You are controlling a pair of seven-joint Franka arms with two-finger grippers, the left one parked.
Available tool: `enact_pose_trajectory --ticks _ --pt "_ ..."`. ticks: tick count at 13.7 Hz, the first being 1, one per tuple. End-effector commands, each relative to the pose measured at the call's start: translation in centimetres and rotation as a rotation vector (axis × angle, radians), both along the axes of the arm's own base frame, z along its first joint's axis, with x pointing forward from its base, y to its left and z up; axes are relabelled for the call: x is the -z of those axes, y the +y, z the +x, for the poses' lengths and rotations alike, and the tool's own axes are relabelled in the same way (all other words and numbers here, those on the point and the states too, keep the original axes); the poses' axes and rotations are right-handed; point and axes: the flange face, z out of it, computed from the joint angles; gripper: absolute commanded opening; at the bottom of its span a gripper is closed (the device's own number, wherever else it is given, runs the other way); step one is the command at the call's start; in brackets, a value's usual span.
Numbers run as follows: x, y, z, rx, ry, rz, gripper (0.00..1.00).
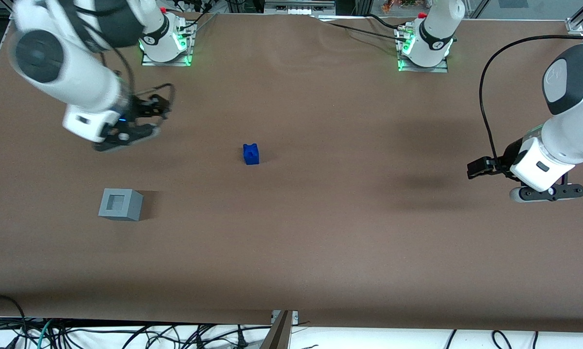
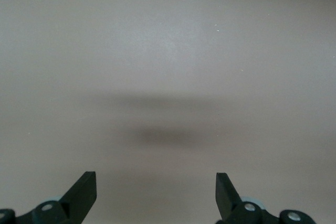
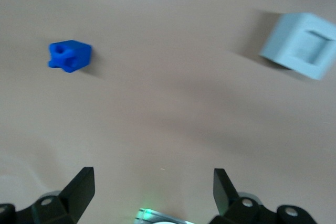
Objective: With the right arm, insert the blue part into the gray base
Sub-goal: 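Move the open right gripper to the blue block and close on it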
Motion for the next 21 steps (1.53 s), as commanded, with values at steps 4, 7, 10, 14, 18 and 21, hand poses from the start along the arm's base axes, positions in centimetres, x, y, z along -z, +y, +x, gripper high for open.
enact_pose_trajectory --ticks 4,7,10,14,18,21 --pt "9.9 12.9 -1.7 0.248 -0.085 -0.030 1.00" --pt "16.2 15.1 -3.8 0.267 -0.141 0.010 1.00" --pt "21.1 16.0 -5.3 0.273 -0.161 0.023 0.99" --pt "24.0 16.5 -5.1 0.294 -0.184 0.047 0.98" --pt "25.9 17.2 -5.9 0.301 -0.176 0.035 0.79" --pt "26.0 17.3 -6.0 0.300 -0.176 0.035 0.28"
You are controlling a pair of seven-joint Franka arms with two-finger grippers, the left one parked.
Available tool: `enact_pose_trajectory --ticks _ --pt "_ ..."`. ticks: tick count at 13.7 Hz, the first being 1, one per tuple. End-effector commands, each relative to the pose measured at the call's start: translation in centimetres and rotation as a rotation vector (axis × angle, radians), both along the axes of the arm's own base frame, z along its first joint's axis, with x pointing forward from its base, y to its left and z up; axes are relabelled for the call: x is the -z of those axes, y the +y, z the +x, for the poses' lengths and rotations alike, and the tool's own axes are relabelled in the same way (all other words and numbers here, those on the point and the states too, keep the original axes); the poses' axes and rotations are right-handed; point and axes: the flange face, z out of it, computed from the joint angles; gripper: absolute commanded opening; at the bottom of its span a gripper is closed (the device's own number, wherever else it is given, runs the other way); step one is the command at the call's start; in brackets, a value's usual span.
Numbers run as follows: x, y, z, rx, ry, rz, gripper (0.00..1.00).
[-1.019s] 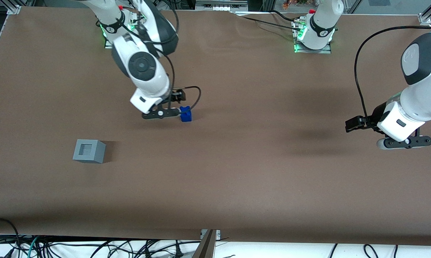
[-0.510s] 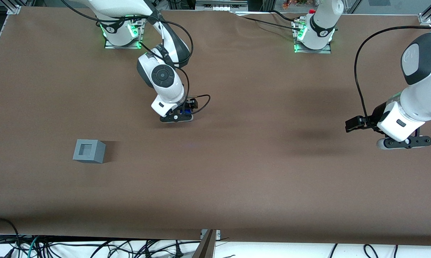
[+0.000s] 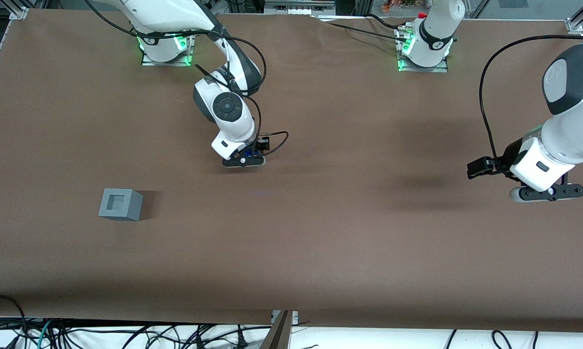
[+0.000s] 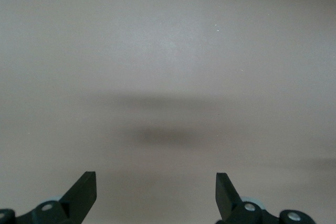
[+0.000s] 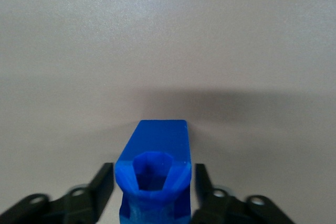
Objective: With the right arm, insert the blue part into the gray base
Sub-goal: 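Lift the blue block and carry it over the gray base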
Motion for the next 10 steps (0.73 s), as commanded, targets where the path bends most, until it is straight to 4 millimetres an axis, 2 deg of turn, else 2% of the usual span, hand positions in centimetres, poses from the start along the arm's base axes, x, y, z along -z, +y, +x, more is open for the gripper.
enact_pose_trajectory --ticks 1,3,5,8,10 --pt "-0.3 0.0 -0.1 0.015 -0.010 0.005 0.20" --pt "-1.3 -0.1 0.4 0.011 -0.020 0.010 0.16" --pt "-3.9 -1.2 1.6 0.016 -0.050 0.020 0.16" --pt "-8.4 -5.6 4.8 0.087 -0.020 -0.043 0.17" --pt "-11.0 -10.3 8.2 0.130 0.000 -0.095 0.18"
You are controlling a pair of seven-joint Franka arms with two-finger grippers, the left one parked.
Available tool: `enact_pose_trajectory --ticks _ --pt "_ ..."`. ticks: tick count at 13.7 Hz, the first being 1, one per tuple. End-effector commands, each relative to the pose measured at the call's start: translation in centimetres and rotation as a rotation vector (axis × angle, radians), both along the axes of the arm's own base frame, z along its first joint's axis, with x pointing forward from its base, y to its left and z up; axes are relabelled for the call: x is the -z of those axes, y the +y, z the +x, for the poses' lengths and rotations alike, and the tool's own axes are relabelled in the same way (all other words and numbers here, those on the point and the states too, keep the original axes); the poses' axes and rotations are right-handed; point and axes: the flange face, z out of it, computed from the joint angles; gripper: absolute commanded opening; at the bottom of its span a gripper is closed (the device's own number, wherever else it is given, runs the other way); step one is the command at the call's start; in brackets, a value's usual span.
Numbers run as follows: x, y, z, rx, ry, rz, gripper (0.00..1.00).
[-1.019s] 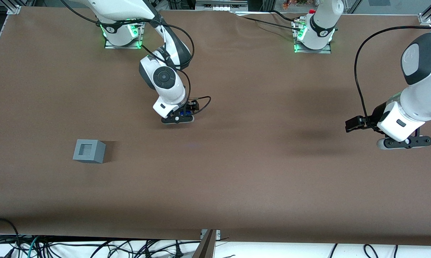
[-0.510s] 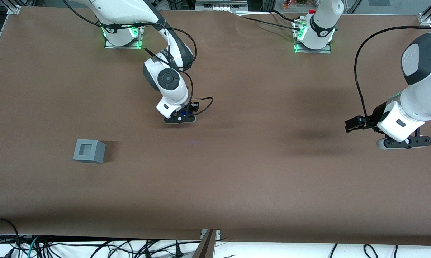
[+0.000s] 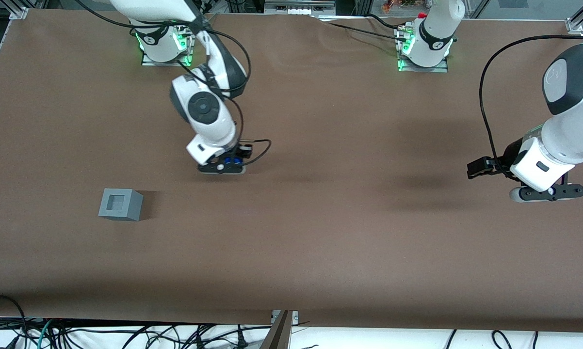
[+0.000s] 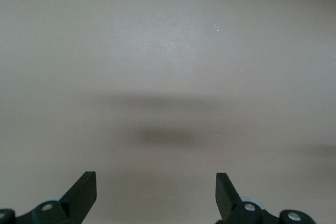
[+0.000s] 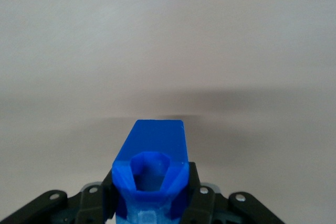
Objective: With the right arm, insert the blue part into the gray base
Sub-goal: 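Lift the blue block and carry it over the gray base, then align the blue block with the gray base's square hole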
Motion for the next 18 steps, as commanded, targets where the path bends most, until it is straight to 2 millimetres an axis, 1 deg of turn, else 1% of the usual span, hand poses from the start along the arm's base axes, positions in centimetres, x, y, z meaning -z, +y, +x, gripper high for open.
enact_pose_trajectory --ticks 1,2,3,4,5,6,7,9,10,11,14,18 --pt "-3.8 -6.0 3.8 -0.037 0.029 -0.041 0.18" --pt "-4.6 -8.8 5.2 -0.091 0.032 -0.043 0.18" --pt "-5.3 -11.3 6.4 -0.086 0.021 -0.050 0.18" --pt "-5.6 -13.6 7.4 -0.066 0.011 -0.068 0.17" --pt "-5.8 -16.7 8.3 -0.048 0.009 -0.074 0.17" --pt "-5.8 -19.4 8.9 -0.075 0.016 -0.070 0.17" --pt "-5.9 -21.5 9.3 -0.103 0.021 -0.060 0.17" --pt "-6.2 -25.8 10.0 -0.089 0.018 -0.056 0.17" --pt "-6.8 -26.9 10.5 -0.096 0.008 -0.055 0.17" --pt "-6.3 -27.5 10.7 -0.108 0.017 -0.055 0.17" --pt "-5.7 -28.3 10.9 -0.104 0.023 -0.057 0.17" --pt "-5.8 -28.3 10.9 -0.107 0.021 -0.057 0.17"
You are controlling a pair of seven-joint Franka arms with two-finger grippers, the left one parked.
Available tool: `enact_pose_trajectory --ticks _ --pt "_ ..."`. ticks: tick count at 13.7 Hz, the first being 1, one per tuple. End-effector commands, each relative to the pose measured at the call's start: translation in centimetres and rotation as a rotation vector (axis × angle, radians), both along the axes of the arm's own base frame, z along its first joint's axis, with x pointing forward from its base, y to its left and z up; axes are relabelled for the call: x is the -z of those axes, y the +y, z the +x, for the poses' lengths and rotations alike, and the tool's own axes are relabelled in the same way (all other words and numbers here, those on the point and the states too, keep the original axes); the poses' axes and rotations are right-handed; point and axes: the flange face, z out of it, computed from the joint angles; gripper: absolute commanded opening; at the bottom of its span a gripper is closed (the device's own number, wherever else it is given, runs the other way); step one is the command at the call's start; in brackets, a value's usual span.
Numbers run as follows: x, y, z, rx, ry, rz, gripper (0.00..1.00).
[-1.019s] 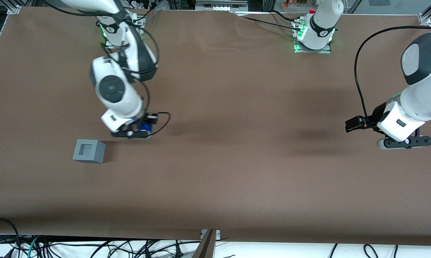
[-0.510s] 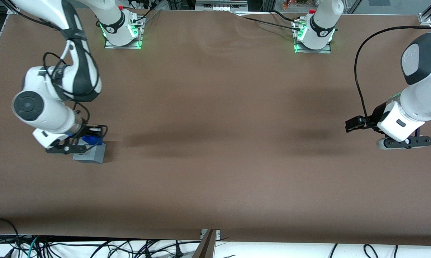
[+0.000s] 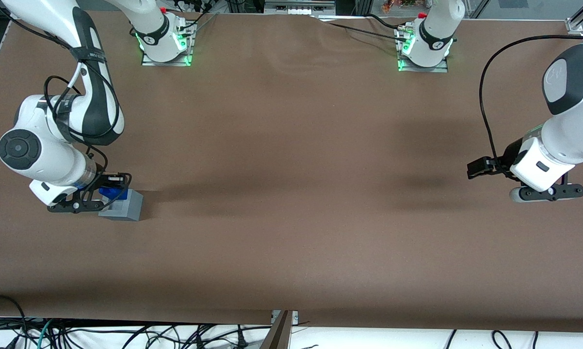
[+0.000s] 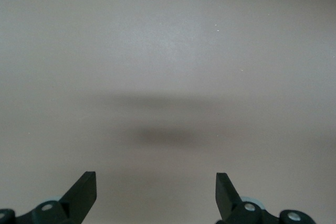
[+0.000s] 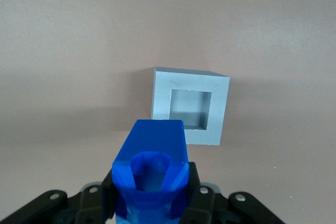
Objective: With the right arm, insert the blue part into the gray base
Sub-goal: 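Align the blue block with the gray base's square hole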
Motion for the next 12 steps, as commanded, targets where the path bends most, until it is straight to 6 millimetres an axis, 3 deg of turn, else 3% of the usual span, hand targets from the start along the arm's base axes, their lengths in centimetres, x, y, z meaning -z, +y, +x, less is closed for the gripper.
enact_pose_trajectory --ticks 1,8,12 --pt "-0.6 -0.1 0.4 -0.008 -0.001 0.014 0.17" --pt "0.3 -0.3 0.6 -0.014 0.007 0.003 0.18" --pt "0.6 -1.6 1.3 -0.013 0.004 0.003 0.18"
